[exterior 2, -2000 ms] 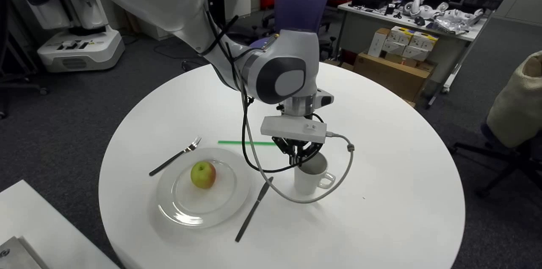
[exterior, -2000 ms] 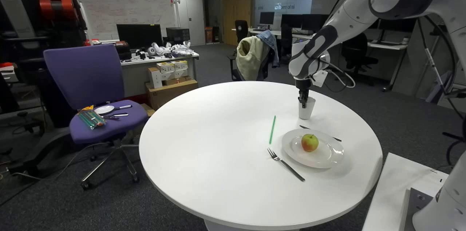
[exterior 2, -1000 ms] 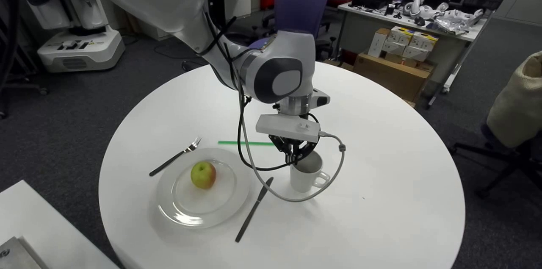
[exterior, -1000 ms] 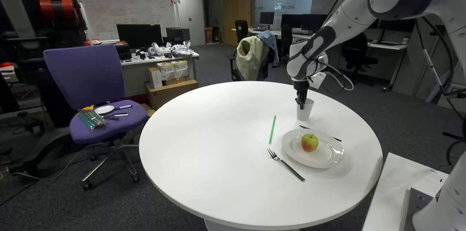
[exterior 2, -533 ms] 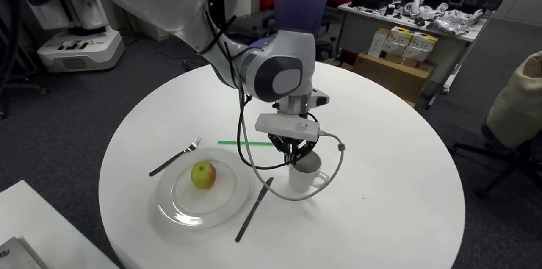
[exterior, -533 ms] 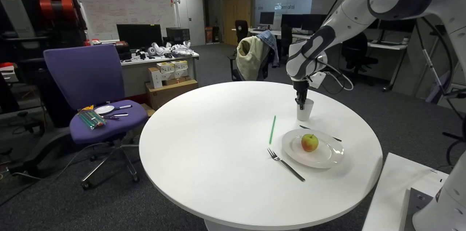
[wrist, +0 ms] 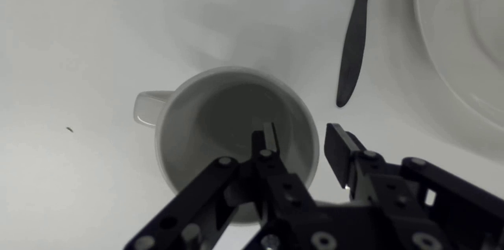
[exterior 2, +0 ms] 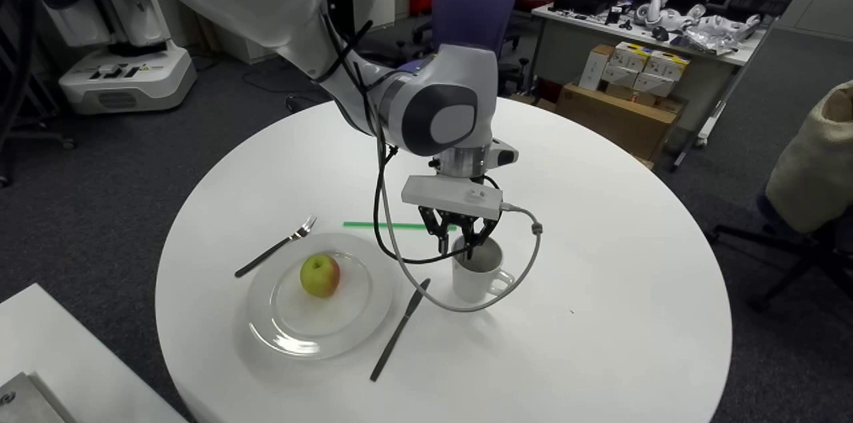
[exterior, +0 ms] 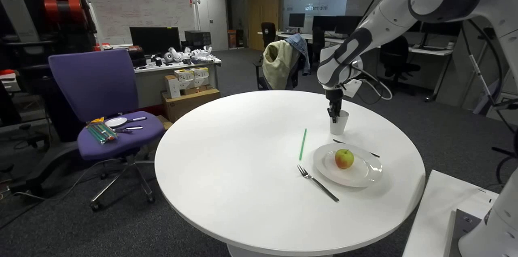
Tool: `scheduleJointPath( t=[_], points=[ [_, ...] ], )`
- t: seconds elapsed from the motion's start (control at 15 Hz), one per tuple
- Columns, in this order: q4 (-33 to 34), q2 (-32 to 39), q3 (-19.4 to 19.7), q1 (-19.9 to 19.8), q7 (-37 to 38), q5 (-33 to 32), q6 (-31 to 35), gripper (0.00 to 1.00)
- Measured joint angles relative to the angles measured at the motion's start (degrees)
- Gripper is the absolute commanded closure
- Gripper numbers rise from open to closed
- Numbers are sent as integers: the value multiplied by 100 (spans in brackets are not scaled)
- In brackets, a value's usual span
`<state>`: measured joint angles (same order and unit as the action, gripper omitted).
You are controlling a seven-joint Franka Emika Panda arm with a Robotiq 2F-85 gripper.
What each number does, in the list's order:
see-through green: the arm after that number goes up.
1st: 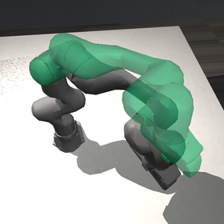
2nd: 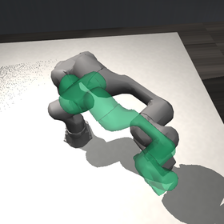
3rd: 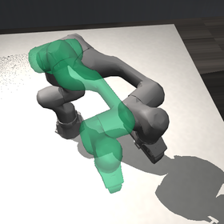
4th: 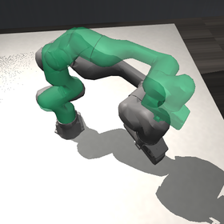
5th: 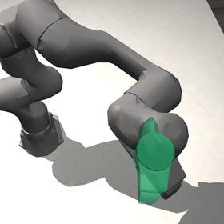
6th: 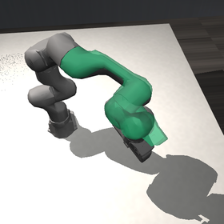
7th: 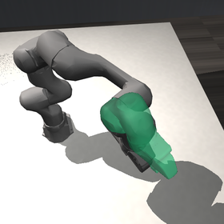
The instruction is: Move the mug forward
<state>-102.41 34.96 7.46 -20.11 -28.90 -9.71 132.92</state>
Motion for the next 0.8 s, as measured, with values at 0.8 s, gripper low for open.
scheduleJointPath(
  t=[0.8],
  points=[
    [70, -245, -12, -27, 112, 478, -396, 0]
  ],
)
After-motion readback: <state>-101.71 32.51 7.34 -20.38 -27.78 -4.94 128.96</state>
